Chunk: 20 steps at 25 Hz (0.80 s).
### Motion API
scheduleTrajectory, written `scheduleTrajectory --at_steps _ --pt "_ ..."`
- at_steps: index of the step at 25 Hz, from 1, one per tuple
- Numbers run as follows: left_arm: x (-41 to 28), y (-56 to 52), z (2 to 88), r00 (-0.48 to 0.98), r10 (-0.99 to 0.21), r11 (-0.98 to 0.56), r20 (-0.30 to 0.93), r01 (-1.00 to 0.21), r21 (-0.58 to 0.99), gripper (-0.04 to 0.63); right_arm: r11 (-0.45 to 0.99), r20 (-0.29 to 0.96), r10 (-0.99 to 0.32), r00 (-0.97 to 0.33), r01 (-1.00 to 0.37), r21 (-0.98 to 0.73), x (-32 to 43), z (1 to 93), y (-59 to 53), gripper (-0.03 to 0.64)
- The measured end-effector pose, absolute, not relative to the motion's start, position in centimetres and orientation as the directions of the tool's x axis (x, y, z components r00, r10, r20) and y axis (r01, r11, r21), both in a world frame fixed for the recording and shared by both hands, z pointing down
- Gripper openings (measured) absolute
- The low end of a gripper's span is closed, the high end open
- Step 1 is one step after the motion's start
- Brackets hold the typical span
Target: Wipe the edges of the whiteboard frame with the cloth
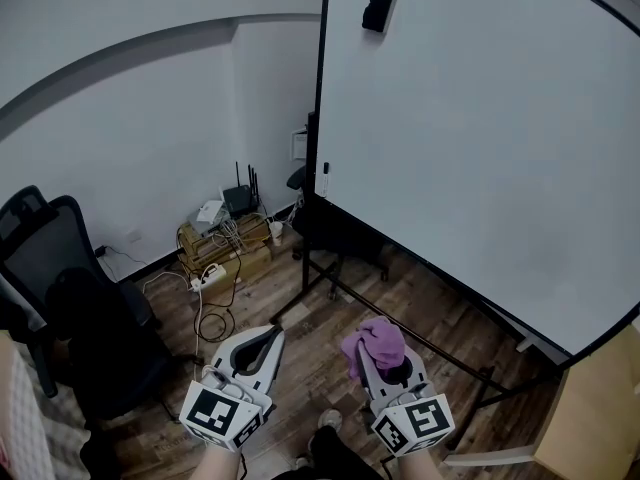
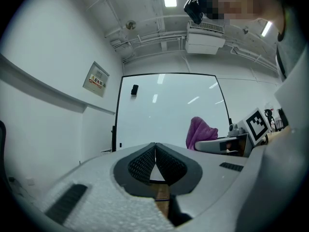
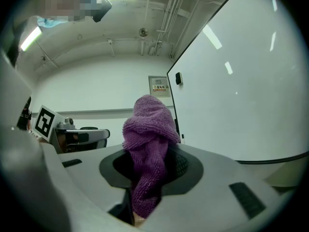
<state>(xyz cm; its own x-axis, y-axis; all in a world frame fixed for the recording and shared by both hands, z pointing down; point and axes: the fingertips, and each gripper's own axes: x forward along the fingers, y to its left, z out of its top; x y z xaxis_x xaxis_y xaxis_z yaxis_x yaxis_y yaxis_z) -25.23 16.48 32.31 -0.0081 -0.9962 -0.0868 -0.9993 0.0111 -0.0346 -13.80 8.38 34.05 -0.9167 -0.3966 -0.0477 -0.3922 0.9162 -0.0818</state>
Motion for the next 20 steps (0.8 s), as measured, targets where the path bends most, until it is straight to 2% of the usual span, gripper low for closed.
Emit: scheduleTrajectory --at_steps 20 --pt "-32.6 4.0 30.9 -0.036 -0.994 0.04 -0.1 -0.998 -0.041 0.017 0.931 -0.052 -0.362 -0.931 -0.358 -0.075 -21.5 32.8 -4.3 0.107"
